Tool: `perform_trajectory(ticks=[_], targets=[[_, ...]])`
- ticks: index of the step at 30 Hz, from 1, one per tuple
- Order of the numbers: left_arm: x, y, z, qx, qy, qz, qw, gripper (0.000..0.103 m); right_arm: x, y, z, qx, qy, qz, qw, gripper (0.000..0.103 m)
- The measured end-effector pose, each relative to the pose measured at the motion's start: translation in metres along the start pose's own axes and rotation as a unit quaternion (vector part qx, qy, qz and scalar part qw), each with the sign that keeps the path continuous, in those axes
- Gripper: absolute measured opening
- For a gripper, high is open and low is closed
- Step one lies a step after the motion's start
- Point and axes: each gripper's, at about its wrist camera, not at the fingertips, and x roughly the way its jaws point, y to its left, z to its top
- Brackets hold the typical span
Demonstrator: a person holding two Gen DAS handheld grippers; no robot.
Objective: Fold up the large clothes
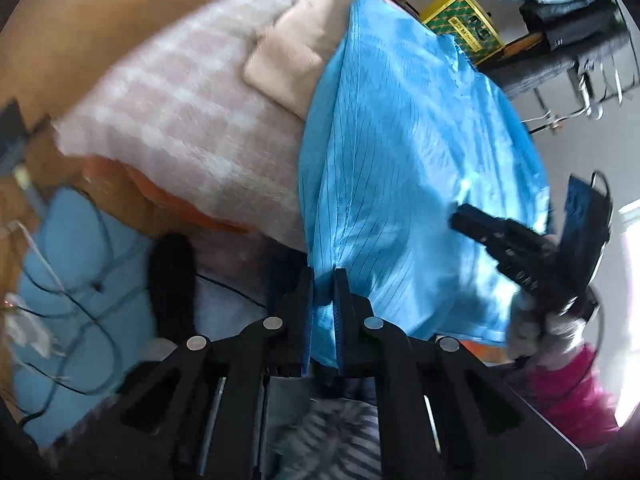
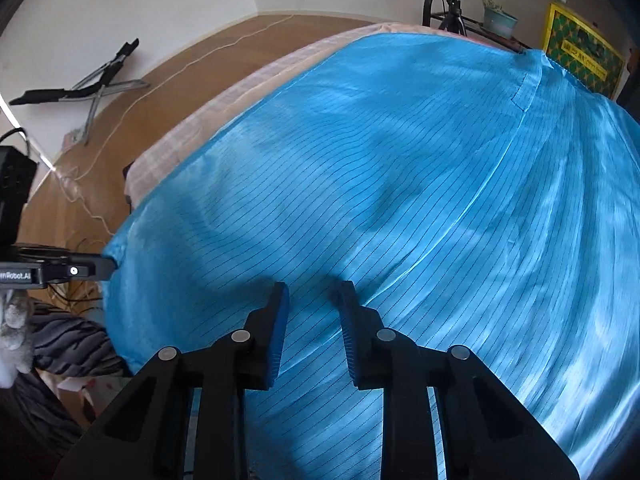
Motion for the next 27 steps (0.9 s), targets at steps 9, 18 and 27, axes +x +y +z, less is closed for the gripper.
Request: perform_trajectory(ticks=[9,18,27], targets=[[0.002,0.003,0.041,0.006,-0.019,0.017,0.9997,0.059,0.001,-0.005,0.003,0.002,0.001,0.010,1.000,0.022],[0.038,-0.008,0.078,0.034,0.004,0.013,0.9993,0.059,-0.006,-0.021,0.009,0.051,0.006,0.036,0.998,0.023],[0.045,-0.008,0.078,0.034,0.021,0.001,0.9992,0.004,-0.003,-0.028,0.011,0.052,0.006,0.046,0.998,0.024]])
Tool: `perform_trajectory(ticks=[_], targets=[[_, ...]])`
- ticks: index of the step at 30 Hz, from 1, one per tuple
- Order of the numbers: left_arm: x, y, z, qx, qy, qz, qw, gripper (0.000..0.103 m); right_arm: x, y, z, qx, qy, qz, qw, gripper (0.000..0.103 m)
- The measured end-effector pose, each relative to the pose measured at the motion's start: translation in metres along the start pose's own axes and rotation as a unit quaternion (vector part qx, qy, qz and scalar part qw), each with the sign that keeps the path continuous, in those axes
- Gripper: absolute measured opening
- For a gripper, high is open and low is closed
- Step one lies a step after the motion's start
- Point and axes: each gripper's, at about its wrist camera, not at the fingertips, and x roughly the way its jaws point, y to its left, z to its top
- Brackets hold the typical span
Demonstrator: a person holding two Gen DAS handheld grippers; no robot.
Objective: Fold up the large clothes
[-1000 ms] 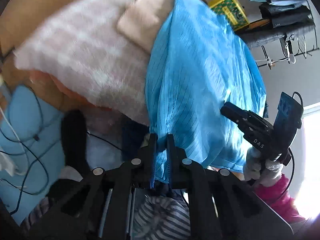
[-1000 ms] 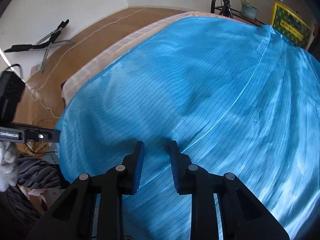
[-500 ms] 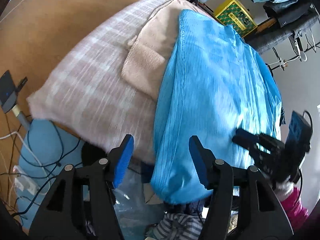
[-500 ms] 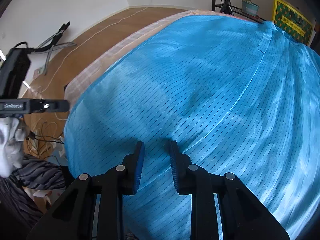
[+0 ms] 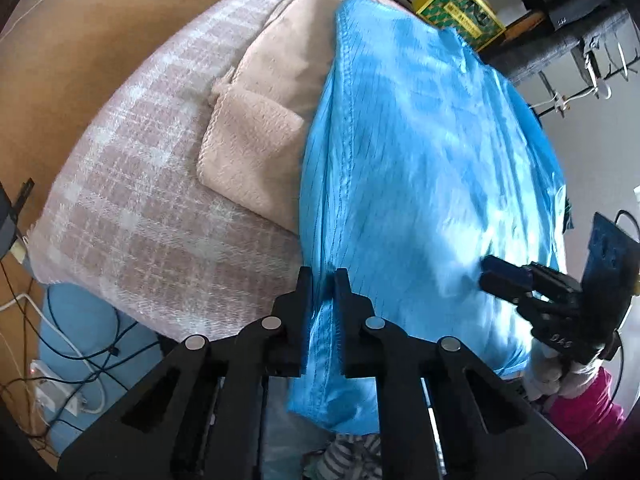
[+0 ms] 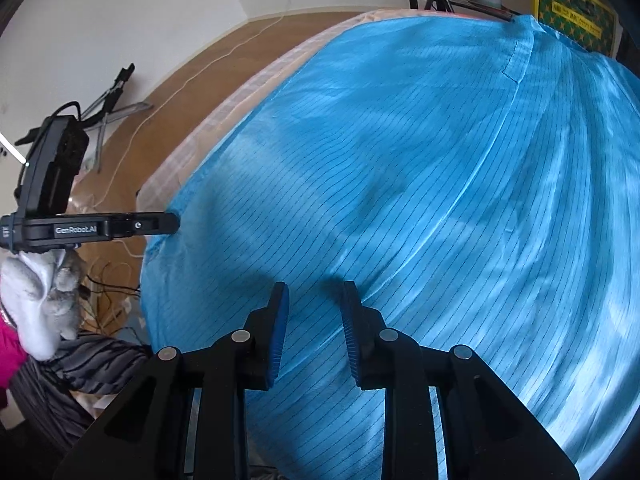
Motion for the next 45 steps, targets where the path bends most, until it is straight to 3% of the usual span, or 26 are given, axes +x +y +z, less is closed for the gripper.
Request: perform_trajectory(ticks=[6,9,11,14,21,29,35,37,38,39,45], targets=[[-0.026,-0.024,0.000,0.027,-0.050,-0.012,0.9983,0.000,0.000,-0.003,0.003,0.012,0.008,0.011,1.000,0.026],[-0.036,-0.040,0.002,0.046,-0.074,-0.013,0.9961,0.000,-0.003,-0.013,0.014,0.047,0.025,0.038,0.998,0.029],[-0.042,-0.051,0.002,0.063,-0.086,-0.015,0.9942,0.000,-0.013,-0.021,0.031,0.072,0.019,0.060,0.995,0.035],[-0.045,-0.064,0.000,0.078,-0.094,-0.025,0.9922,0.000,-0.028,-0.028,0.068,0.088,0.002,0.079,0.993,0.052],[-0.046,-0.075,0.003,0.084,-0.092,-0.048,0.9911,0.000,-0.008,-0.027,0.156,0.112,-0.007,0.084,0.990,0.057],[-0.042,-0.091,0.006,0.100,-0.086,-0.063,0.9892,0.000,0.056,0.012,0.210,0.075,0.031,0.030,0.996,0.060],[-0.042,-0.096,0.010,0.104,-0.086,-0.072,0.9883,0.000,0.092,0.015,0.223,0.044,0.061,-0.060,0.995,0.059],[-0.042,-0.098,0.008,0.109,-0.085,-0.071,0.9879,0.000,0.099,0.012,0.223,0.039,0.065,-0.082,0.994,0.041],[-0.041,-0.098,0.008,0.109,-0.084,-0.072,0.9879,0.000,0.102,0.010,0.221,0.035,0.069,-0.090,0.993,0.015],[-0.041,-0.099,0.008,0.109,-0.083,-0.074,0.9878,0.000,0.103,0.007,0.219,0.035,0.073,-0.087,0.993,0.004],[-0.046,-0.120,0.007,0.131,-0.085,-0.087,0.9839,0.000,0.069,-0.023,0.210,0.080,0.021,-0.026,0.996,0.001]])
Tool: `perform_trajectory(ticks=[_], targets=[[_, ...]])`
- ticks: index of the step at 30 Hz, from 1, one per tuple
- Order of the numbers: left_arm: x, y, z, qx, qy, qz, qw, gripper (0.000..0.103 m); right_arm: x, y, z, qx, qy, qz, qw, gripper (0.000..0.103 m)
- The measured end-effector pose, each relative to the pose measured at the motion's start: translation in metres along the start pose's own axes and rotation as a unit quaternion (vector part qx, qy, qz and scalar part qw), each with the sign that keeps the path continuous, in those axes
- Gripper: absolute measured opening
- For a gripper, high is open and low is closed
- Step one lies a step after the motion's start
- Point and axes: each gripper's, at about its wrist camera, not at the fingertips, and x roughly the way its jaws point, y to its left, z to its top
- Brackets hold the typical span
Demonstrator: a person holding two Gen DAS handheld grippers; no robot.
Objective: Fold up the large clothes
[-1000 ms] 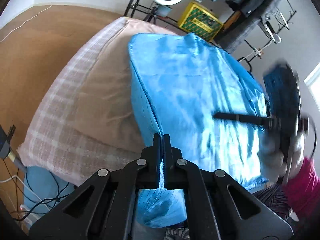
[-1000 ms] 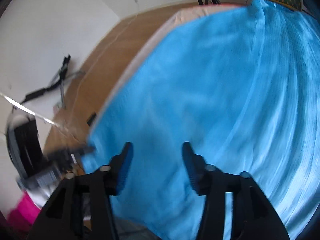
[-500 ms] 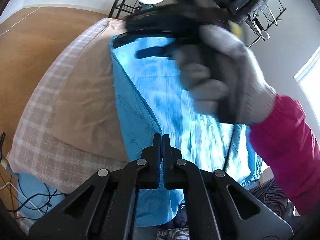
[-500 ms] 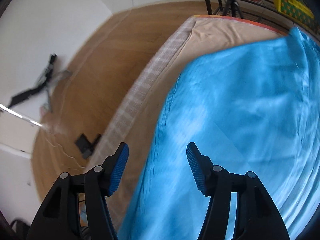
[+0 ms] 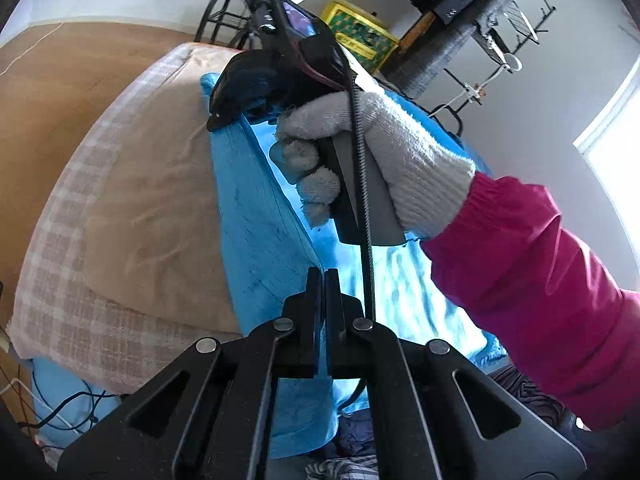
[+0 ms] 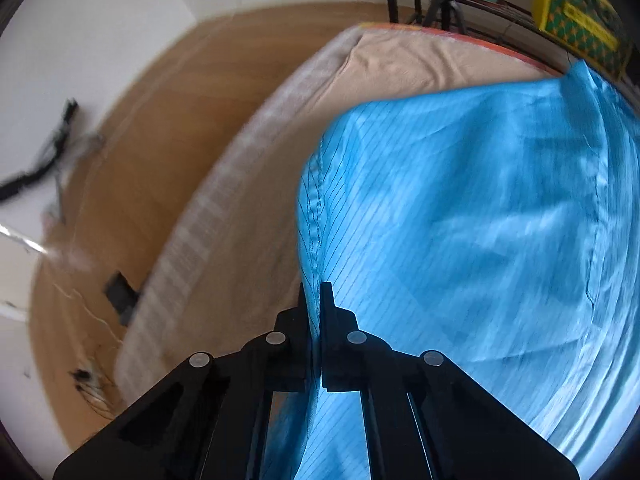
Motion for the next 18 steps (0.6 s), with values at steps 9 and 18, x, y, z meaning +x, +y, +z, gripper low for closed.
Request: perform_trajectory(ticks=[9,18], targets=[[0.011,-0.064,0.000,0.076,0.009,-0.015,0.9970,0.000,-0.080,-0.098,-0.035,0.118,-0.115,0.114,0.980,0.001],[0.056,-0.146,-0.017,0.176,0.063,-0.031,0.9819,0.000,-0.121,-0.218,-0.117,0.257,-0.182,0.153,0.937,0.001]])
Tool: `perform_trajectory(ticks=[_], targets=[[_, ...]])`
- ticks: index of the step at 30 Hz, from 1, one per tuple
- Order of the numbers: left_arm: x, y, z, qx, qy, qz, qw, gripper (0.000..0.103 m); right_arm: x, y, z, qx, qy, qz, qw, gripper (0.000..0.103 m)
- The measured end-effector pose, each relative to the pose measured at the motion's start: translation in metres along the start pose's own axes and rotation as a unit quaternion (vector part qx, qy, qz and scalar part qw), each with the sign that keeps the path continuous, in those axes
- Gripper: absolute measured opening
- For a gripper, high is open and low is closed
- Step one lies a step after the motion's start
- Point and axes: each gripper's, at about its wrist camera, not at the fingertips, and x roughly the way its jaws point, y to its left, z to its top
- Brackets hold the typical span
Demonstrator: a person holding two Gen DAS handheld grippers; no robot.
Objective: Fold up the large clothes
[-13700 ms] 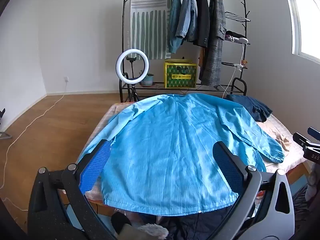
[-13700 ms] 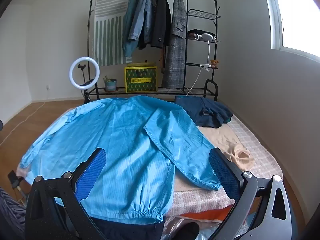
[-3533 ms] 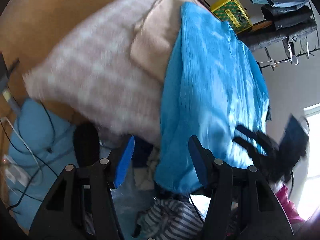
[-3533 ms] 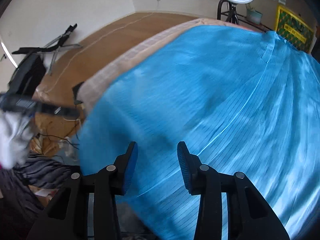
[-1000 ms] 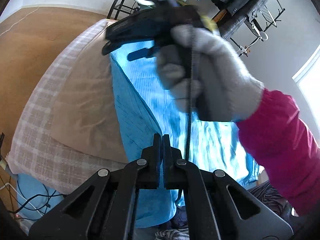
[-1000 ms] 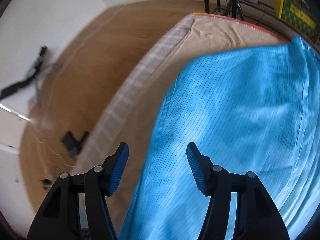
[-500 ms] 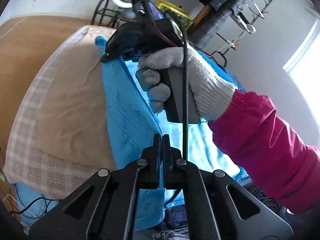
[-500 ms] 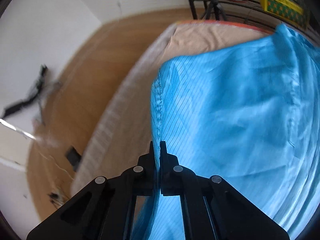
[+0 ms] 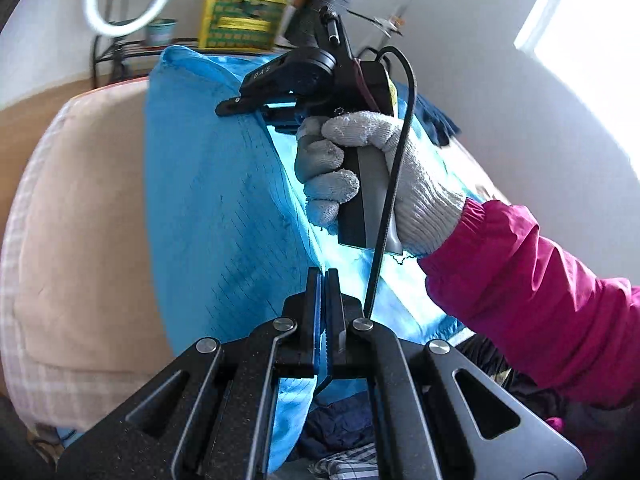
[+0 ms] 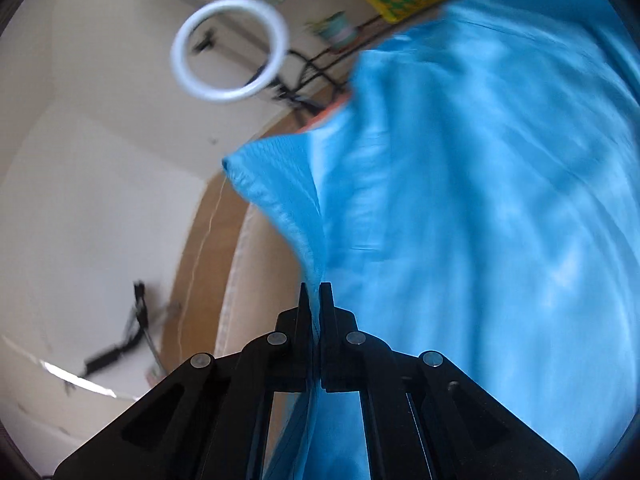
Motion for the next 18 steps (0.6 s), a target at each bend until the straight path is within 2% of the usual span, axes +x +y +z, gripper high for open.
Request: perform_trajectory(ticks=[3,9,14,18], targets=[[0.024,-0.012,0.001,0.010,0.026,0.000,0.9996,0.000,-0.001,-0.034,0.000,0.040,0.009,-0.020,0.999,0.001],[0.049,-0.016,-0.003,0.011,0.048,0.012,0.9987,0.000,0.007,-0.039,0.010,0.010,0.014,-0.052,0.999,0.001],[0.044,-0.023,-0.012,0.020,0.056,0.005,0.9982,0.000,0.034,-0.033,0.018,-0.010,0.034,-0.077,0.996,0.001],[0.018,-0.014,-0.024,0.015,0.045,-0.011,0.9988,0.000,0.029,-0.036,0.011,-0.018,0.053,-0.101,0.993,0.005]])
